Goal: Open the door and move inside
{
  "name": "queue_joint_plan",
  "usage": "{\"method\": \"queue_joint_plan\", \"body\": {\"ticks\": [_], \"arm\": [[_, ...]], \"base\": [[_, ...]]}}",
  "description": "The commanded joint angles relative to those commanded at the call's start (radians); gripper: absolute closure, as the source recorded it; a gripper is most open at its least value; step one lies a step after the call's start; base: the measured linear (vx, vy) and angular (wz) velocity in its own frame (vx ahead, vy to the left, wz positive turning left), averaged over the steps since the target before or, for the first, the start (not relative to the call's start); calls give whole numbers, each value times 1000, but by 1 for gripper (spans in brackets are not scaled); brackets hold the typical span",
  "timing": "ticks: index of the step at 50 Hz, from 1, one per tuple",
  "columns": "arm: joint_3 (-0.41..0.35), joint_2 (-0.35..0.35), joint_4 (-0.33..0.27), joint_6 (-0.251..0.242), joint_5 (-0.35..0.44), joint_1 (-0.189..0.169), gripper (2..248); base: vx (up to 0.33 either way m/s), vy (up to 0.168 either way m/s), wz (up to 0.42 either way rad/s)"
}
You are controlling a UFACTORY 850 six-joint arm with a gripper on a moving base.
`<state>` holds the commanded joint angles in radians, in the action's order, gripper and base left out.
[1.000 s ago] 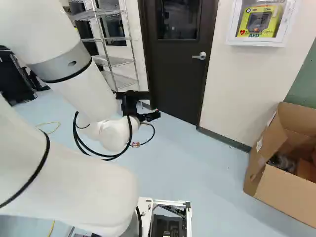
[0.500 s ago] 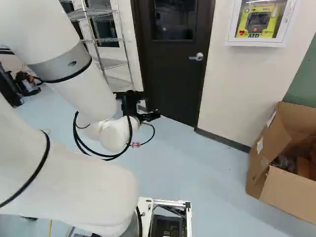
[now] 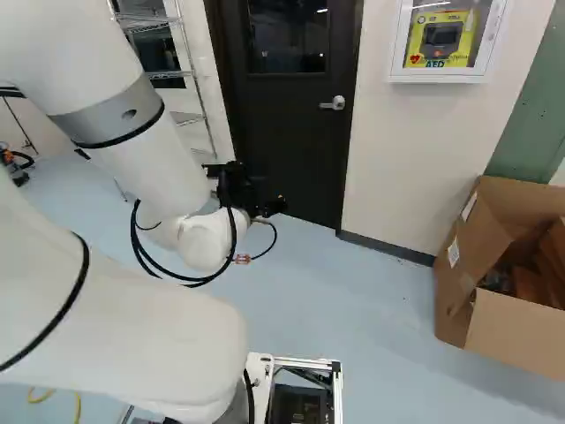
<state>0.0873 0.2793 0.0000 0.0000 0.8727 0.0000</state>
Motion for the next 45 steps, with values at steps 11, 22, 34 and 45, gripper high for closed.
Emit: {"method": "queue_joint_plan", "body": {"ticks": [11,22,34,45], "arm": [[0,0,0,0,0,0,3],[0,0,0,0,0,0,3],[0,0,0,0,0,0,3],[0,0,0,0,0,0,3]], "base": [[140,131,-263],[139,124,-259],[148,153,-146],[149,164,-36]]}}
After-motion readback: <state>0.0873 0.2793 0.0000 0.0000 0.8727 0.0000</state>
